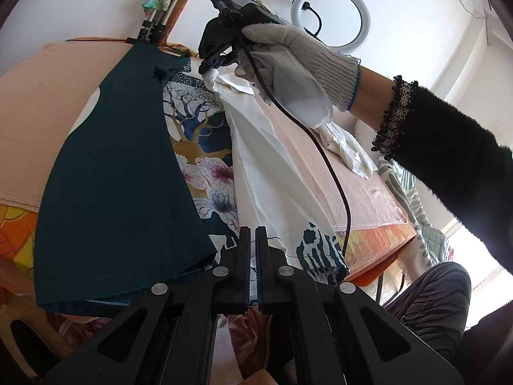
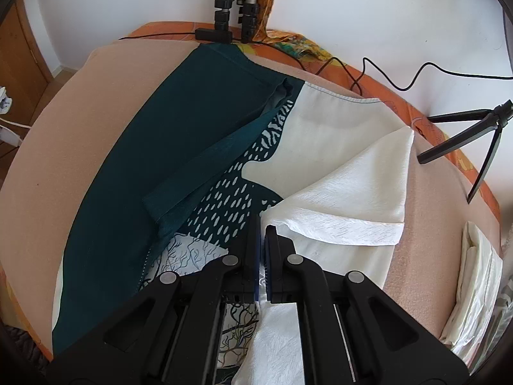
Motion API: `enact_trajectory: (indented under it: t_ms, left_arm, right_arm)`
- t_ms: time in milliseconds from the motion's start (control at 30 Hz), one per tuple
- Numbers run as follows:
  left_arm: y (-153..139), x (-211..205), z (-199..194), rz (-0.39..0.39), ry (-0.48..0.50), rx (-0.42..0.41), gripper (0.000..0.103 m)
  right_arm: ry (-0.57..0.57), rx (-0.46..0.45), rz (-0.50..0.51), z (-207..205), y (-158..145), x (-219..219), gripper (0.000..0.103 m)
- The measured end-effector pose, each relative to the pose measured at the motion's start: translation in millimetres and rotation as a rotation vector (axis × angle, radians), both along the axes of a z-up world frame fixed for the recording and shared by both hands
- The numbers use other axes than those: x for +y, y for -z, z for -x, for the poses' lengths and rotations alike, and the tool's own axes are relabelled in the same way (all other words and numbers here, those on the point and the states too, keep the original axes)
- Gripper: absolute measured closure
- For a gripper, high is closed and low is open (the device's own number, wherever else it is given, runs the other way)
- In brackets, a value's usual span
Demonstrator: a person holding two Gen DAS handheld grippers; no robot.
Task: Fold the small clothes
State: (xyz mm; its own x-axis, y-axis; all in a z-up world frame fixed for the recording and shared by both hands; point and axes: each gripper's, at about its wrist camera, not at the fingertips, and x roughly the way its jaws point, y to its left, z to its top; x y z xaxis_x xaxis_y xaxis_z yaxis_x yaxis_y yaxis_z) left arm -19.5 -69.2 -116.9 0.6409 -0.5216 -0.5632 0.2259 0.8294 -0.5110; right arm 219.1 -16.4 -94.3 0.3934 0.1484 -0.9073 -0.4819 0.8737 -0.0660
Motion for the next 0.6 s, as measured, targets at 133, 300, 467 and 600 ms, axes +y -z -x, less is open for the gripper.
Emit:
enact_trajectory:
  t_ms: [133,300,467,600]
  left_arm:
    - [-6.6,0.2,-4.7,0.005,-0.013,0.002,0.090]
    - [-7.3,-13.7,-15.1,-0.043,0.020,0.018,0.066]
    - [1.9,-22.7,-22.6,-0.077,0.035,0.035,0.066]
    - [3.5,-27.1,-21.2,-0.098,0.050,0.021,0.066]
  right_arm:
    - [-0.037,0.047,-0.128,7.9,-21.6,-24.5,0.078]
    - [-0.003,-0.021,-0.327,13.1,-61.4,-97.6,0.052]
    - [0.222,0.037,-0.390,-25.4,-39.0,-165.3,0.057]
    - [0.266,0.068,-0.395,-53.0,-15.0,-170.0,0.058]
